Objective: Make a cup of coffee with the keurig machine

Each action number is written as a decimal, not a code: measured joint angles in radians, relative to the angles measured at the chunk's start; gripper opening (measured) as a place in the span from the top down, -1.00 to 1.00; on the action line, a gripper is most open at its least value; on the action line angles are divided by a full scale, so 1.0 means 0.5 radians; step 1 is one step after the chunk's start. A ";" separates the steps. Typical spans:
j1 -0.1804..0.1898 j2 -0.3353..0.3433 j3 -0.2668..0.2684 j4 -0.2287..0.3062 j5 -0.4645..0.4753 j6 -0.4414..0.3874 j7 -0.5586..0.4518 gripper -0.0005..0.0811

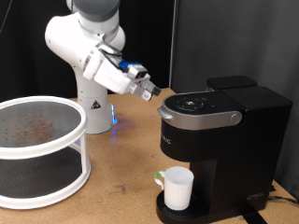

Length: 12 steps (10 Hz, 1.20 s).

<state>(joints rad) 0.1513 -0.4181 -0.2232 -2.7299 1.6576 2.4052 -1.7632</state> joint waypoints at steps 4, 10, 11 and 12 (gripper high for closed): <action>-0.003 -0.245 0.037 0.025 -0.305 0.055 0.579 -0.99; 0.007 -0.391 0.067 0.077 -0.399 0.040 0.916 -0.99; 0.014 -0.379 0.104 0.128 -0.483 0.040 0.932 -0.99; 0.007 -0.361 0.170 0.178 -0.655 0.088 1.002 -0.99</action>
<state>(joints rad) 0.1546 -0.5985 -0.1384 -2.6407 1.3299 2.4490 -1.2623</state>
